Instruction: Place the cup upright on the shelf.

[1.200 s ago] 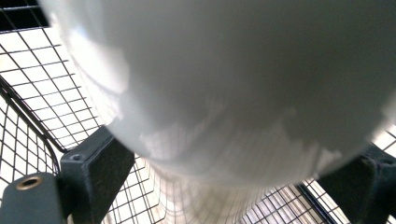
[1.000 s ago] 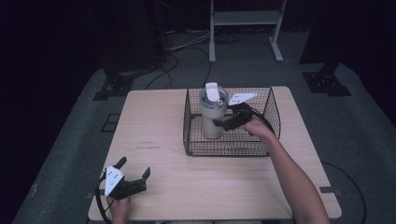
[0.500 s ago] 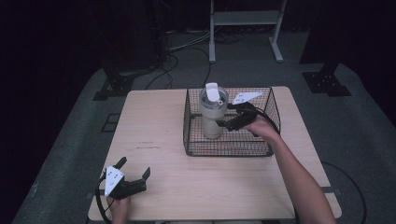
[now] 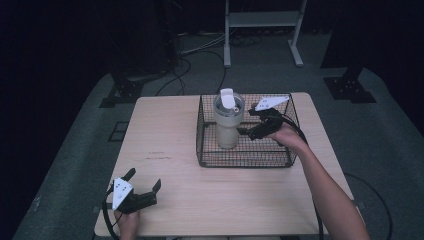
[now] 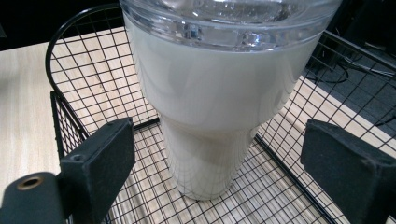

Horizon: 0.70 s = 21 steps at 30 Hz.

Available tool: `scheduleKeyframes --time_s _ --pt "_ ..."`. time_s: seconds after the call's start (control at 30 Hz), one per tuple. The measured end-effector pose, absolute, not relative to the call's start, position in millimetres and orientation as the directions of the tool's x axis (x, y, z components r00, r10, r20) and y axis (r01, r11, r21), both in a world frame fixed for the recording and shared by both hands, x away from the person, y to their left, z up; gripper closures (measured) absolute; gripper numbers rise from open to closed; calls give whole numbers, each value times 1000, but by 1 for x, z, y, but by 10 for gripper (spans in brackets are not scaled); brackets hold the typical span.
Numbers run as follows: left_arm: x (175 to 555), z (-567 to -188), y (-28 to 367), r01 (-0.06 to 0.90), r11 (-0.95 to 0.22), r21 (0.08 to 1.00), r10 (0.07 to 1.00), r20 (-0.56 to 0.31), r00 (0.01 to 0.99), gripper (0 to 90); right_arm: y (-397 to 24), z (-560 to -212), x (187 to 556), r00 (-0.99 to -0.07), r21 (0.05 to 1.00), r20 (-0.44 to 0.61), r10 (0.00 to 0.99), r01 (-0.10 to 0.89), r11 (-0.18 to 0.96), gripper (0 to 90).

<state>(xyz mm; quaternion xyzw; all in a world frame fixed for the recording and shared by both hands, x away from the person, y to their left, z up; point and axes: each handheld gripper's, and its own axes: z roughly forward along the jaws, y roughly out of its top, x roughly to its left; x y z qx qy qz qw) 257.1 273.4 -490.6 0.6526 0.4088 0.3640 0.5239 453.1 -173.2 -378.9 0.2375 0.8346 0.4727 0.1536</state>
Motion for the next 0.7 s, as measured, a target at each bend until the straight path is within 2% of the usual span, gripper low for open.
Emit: scheduleKeyframes --time_s 0.7 --pt "257 -491 273 155 -119 981 915 48 401 0 -182 -365 437 -837 868 -45 545 237 436 98"
